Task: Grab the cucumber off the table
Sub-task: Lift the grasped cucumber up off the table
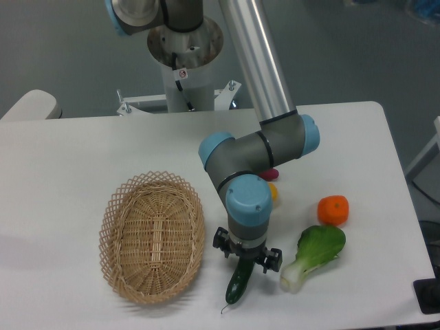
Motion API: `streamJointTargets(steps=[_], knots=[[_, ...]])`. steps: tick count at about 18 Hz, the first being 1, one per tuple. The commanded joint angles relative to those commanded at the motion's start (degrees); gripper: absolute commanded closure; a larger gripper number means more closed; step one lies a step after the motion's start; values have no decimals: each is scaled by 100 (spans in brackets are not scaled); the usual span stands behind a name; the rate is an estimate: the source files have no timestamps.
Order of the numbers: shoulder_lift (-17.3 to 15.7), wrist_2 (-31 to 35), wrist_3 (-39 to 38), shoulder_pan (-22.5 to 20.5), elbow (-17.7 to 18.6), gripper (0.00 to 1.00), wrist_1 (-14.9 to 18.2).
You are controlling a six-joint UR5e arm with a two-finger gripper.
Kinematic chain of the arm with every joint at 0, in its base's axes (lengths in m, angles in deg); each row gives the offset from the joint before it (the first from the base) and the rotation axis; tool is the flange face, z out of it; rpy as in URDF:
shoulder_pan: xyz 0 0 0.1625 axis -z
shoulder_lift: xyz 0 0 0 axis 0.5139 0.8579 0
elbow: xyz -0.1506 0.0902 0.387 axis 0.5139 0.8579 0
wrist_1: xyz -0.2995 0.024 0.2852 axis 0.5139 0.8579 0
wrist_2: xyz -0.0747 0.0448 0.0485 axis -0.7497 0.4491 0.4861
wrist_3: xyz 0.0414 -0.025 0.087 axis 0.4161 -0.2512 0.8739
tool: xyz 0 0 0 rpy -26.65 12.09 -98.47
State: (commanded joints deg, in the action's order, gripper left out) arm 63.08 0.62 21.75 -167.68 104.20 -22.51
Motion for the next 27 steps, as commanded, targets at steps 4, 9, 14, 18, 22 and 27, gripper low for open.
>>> streamJointTargets(steps=[4, 9, 14, 18, 22, 27], knots=[[0, 0, 26, 0, 0, 54, -26], [-26, -9, 307, -9, -35, 76, -18], [-131, -61, 474, -70, -202, 79, 17], [-570, -88, 633, -114, -211, 79, 140], [-1097, -228, 642, -114, -193, 79, 570], [-1616, -440, 1008, -228, -185, 79, 1018]])
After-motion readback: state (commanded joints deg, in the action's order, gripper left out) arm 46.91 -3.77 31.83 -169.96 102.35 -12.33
